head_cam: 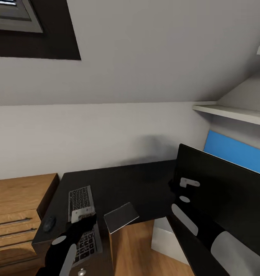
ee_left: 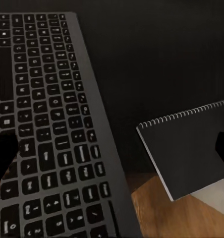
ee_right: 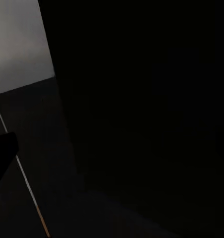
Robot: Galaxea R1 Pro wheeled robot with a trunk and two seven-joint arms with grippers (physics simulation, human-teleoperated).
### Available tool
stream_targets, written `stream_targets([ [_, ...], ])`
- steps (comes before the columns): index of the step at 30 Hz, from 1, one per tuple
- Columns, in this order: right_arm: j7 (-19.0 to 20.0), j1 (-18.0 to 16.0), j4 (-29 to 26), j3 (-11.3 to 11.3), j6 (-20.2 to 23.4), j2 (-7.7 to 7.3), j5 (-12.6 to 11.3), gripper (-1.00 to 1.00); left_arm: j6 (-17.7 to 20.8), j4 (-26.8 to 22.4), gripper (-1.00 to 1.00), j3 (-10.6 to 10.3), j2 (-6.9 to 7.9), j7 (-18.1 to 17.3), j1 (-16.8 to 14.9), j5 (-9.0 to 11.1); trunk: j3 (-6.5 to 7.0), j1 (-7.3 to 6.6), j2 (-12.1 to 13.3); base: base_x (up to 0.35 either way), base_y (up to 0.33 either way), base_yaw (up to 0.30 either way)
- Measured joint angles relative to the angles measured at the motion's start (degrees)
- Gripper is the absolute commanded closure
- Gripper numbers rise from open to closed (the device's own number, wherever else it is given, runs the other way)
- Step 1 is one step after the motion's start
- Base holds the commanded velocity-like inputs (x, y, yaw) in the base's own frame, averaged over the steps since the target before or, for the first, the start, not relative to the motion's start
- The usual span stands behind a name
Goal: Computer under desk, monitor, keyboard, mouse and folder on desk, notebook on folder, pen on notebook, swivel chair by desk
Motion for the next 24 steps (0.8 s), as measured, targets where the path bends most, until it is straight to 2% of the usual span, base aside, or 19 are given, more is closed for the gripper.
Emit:
stream_targets([
  [6,0.01,0.00,0.01,0.01,0.01,0.01,-0.01,-1.00,0.08,0.00,-1.00,0.00,0.04,0.00,-0.03,0.00,0.00,0.01,0.00,0.029,0.000,-0.201],
  [17,0.00,-0.01,0.02,0.09,0.03,0.09,0.01,-1.00,0.10,-0.02,-1.00,0.01,0.02,0.01,0.01,0.00,0.00,-0.01,-0.01,0.151,0.112,-0.003],
  [24,0.06,-0.01,0.02,0.09,0.01,0.10,0.01,-1.00,0.09,-0.01,-1.00,0.01,0.03,0.00,-0.01,0.00,0.00,0.01,0.00,0.039,0.027,0.000],
])
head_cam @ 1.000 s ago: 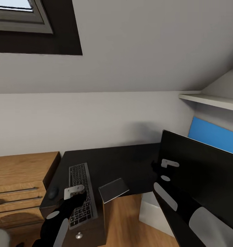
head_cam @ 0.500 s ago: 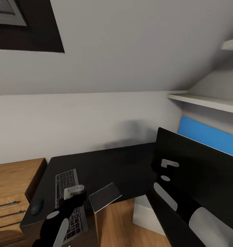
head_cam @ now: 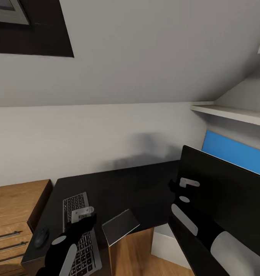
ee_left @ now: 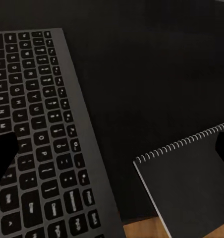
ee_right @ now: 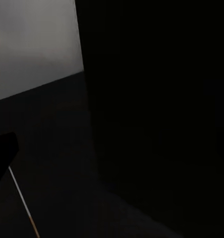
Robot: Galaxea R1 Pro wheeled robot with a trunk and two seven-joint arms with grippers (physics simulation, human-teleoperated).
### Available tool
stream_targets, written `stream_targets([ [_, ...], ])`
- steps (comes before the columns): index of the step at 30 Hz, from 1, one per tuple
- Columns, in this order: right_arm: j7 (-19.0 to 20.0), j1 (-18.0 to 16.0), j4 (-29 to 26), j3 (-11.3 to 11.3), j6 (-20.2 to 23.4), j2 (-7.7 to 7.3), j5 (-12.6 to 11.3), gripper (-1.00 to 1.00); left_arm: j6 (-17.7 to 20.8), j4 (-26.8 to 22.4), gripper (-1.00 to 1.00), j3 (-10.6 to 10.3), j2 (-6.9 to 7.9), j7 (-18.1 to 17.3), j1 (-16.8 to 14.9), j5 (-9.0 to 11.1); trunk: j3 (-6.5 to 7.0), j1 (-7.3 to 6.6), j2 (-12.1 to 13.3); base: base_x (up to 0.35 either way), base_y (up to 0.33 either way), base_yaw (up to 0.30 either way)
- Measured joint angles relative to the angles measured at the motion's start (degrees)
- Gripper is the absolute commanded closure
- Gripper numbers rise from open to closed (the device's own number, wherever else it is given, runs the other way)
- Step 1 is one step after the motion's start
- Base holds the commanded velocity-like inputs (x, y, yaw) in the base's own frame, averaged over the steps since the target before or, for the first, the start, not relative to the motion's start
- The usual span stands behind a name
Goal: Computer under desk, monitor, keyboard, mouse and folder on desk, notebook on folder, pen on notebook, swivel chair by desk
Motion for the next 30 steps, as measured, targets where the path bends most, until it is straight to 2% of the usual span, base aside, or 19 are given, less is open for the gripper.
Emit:
stream_targets([
  [5,-0.08,0.01,0.00,-0.01,-0.01,-0.04,-0.04,-1.00,0.00,0.01,-1.00,0.00,-0.01,0.00,0.00,0.00,0.01,-0.01,0.00,0.141,0.001,-0.046],
  [13,-0.09,0.00,0.00,0.00,-0.01,-0.06,0.00,-1.00,0.09,0.00,-1.00,0.00,0.05,0.00,0.01,0.07,0.09,0.01,0.01,-0.023,0.021,-0.087],
  [17,-0.13,0.00,0.00,-0.01,0.00,-0.05,0.00,-1.00,0.09,-0.01,-1.00,0.00,0.04,0.00,-0.01,0.54,0.09,0.03,0.01,-0.221,0.134,-0.008],
  [19,-0.09,0.00,0.00,0.00,0.05,-0.01,0.00,-1.00,0.10,-0.01,-1.00,0.00,0.05,0.00,-0.01,1.59,0.09,0.03,0.01,-0.296,0.124,-0.001],
  [30,-0.07,0.00,0.00,0.04,0.02,0.00,0.00,-1.00,0.09,-0.04,-1.00,0.00,0.06,0.00,0.01,1.93,0.09,0.04,0.01,-0.322,0.091,0.000],
])
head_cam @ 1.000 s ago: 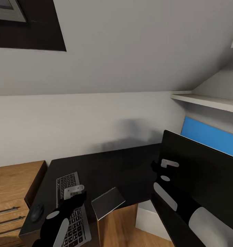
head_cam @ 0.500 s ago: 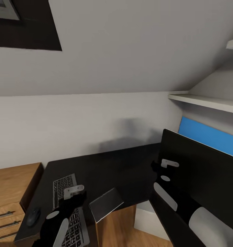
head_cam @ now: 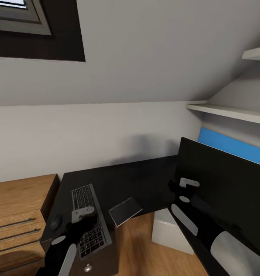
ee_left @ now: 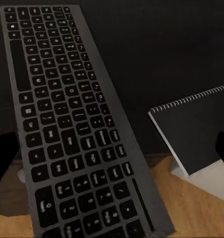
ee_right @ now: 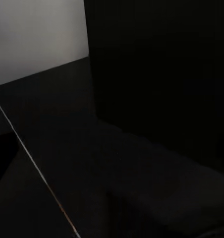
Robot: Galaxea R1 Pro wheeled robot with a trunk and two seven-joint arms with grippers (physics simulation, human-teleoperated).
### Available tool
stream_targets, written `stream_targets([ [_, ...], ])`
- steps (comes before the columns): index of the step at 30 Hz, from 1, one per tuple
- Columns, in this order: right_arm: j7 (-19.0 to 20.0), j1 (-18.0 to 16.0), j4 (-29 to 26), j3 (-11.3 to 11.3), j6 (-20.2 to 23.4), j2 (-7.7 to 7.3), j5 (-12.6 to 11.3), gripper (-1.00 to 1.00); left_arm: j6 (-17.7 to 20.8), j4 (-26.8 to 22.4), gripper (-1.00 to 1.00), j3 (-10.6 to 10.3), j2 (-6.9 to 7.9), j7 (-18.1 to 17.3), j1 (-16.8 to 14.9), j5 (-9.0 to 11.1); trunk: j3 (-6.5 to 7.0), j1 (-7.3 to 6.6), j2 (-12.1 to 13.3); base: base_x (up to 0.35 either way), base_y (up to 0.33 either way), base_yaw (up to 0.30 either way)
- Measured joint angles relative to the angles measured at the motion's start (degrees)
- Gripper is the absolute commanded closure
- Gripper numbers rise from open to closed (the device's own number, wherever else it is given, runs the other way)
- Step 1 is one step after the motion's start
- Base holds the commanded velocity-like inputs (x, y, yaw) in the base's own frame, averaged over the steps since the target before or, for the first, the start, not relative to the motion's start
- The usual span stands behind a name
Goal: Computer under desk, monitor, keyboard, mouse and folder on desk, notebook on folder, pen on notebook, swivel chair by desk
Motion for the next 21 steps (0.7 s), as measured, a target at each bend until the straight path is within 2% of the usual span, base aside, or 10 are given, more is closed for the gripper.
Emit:
stream_targets([
  [11,0.01,0.00,-0.29,0.17,-0.05,0.28,0.03,-1.00,0.16,0.02,-1.00,0.00,-0.03,0.00,0.00,0.09,0.00,0.00,0.00,-0.328,0.006,0.000],
  [21,0.00,0.00,-0.34,0.40,-0.03,0.36,-0.07,-1.00,0.12,0.01,-1.00,-0.01,-0.08,-0.01,0.00,0.04,0.00,-0.03,-0.01,-0.070,-0.004,0.000],
])
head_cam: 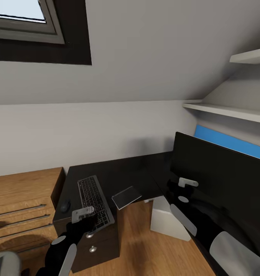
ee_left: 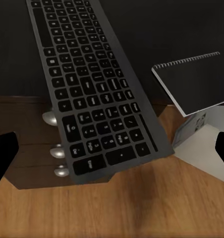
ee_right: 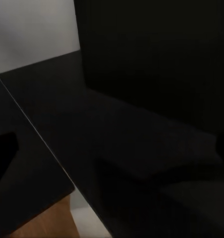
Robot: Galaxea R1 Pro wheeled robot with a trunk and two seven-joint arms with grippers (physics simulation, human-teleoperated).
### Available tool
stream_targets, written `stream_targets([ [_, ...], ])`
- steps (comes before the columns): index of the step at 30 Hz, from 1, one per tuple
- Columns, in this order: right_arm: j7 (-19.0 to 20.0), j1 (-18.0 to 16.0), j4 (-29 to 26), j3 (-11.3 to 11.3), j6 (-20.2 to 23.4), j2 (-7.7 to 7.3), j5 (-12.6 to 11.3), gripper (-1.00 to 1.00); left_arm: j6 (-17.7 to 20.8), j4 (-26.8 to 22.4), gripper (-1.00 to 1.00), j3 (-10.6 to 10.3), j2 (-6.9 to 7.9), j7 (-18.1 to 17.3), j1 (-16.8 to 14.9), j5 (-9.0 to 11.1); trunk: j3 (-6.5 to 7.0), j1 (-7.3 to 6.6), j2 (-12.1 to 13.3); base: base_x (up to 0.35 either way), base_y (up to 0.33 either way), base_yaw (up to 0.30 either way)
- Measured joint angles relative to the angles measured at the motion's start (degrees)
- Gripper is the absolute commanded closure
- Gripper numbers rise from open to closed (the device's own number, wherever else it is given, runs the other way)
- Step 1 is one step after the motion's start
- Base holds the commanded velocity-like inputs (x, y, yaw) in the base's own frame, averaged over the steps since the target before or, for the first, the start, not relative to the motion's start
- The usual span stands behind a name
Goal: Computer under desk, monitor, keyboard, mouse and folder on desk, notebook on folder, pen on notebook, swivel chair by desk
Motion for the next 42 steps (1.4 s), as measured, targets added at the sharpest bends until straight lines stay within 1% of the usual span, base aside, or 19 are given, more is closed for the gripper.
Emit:
stream_targets([
  [4,0.04,0.00,0.04,-0.01,0.00,-0.01,-0.02,-1.00,-0.03,0.00,-1.00,-0.01,0.02,0.00,0.00,-0.03,0.00,0.02,0.00,-0.186,-0.118,-0.079],
  [12,0.16,0.24,0.02,0.00,-0.03,-0.01,0.01,-1.00,-0.04,0.04,-1.00,-0.01,0.00,0.00,0.00,-0.02,0.00,0.02,0.00,-0.266,-0.162,-0.184],
  [21,0.17,0.26,-0.19,0.13,-0.01,0.43,0.06,-1.00,-0.04,0.04,-1.00,-0.08,0.00,0.00,0.00,-0.04,0.00,0.02,0.00,-0.283,-0.176,-0.015],
  [25,0.06,0.25,-0.18,0.19,-0.04,0.66,0.15,-1.00,-0.04,0.02,-1.00,-0.07,0.01,0.00,0.02,-0.04,0.00,0.02,0.00,-0.225,-0.217,0.152],
  [30,-0.01,0.25,-0.18,0.19,-0.03,1.00,0.27,-1.00,-0.03,0.02,-1.00,-0.04,0.00,0.01,-0.02,0.02,0.00,0.01,0.00,-0.094,-0.062,0.203],
  [37,0.02,0.26,-0.19,0.16,0.00,1.11,0.33,-1.00,-0.04,0.03,-1.00,-0.07,0.00,0.01,-0.01,0.01,0.00,0.03,0.00,-0.267,-0.039,0.039],
  [42,-0.01,0.26,-0.19,0.10,0.00,1.16,0.31,-1.00,-0.12,0.04,-1.00,-0.08,0.01,0.00,-0.01,-0.09,0.00,0.02,0.00,-0.218,-0.235,0.003],
])
